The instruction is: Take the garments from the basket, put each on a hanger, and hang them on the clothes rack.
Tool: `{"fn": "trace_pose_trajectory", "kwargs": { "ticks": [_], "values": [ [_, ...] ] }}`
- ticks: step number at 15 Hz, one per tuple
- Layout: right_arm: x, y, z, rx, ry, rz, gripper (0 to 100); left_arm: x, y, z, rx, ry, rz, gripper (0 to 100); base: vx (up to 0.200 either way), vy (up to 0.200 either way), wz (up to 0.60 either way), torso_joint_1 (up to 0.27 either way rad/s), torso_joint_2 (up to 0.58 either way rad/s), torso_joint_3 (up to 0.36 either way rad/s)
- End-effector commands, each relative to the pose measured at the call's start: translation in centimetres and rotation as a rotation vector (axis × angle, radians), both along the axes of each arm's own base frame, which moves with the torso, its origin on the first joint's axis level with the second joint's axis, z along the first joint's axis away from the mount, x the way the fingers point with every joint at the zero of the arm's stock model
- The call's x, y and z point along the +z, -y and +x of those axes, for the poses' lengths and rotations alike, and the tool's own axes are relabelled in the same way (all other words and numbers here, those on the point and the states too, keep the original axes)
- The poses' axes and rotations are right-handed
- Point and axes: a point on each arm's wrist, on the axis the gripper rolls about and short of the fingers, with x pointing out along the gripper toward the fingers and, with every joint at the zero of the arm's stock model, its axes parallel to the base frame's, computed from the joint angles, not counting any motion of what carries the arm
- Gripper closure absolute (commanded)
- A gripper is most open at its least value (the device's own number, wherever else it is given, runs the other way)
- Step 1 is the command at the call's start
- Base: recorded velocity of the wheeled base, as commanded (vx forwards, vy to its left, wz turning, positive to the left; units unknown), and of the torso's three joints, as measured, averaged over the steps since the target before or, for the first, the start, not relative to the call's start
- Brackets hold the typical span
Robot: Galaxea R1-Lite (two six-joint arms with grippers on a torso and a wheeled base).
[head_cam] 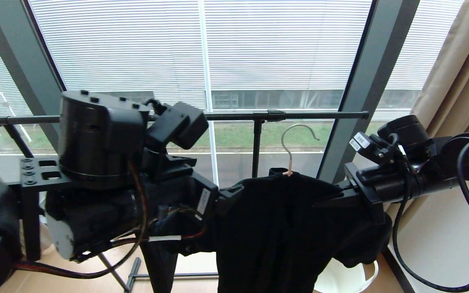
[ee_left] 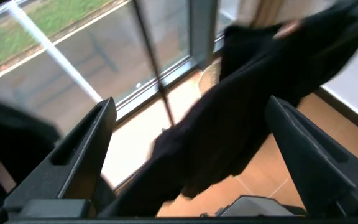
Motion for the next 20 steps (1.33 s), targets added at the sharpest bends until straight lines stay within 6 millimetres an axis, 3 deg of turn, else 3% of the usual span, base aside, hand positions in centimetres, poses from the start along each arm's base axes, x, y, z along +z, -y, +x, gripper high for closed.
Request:
{"fn": "trace_pose_trajectory", "kwargs": {
  "ticks": [1, 4, 7, 10, 15, 20],
  "values": [
    [0.3, 0.3, -0.1, -0.005, 0.011, 0.005, 100, 0.0, -4.9, -0.8, 0.023, -0.016, -0.048, 0, 0.0, 0.0, 0.0, 0.0, 0.0, 0.0],
    [0.6, 0.4, -0.3, -0.006, 0.023, 0.007, 100, -1.7, -9.0, -1.2, -0.067, -0.113, -0.119, 0, 0.0, 0.0, 0.0, 0.0, 0.0, 0.0],
    [0.7, 0.7, -0.3, -0.016, 0.025, 0.011, 100, -3.5, -10.7, -1.5, -0.185, -0.197, -0.19, 0, 0.0, 0.0, 0.0, 0.0, 0.0, 0.0],
    [1.2, 0.8, -0.6, -0.001, 0.035, 0.036, 100, -6.3, -10.3, -0.2, -0.188, -0.259, -0.182, 0, 0.0, 0.0, 0.0, 0.0, 0.0, 0.0],
    [1.4, 1.2, -0.7, -0.002, 0.042, 0.052, 100, -9.3, -9.9, 2.7, -0.159, -0.269, -0.188, 0, 0.0, 0.0, 0.0, 0.0, 0.0, 0.0],
    [1.7, 1.4, -0.8, -0.005, 0.055, 0.058, 100, -10.2, -9.6, 3.6, -0.15, -0.303, -0.179, 0, 0.0, 0.0, 0.0, 0.0, 0.0, 0.0]
  ]
}}
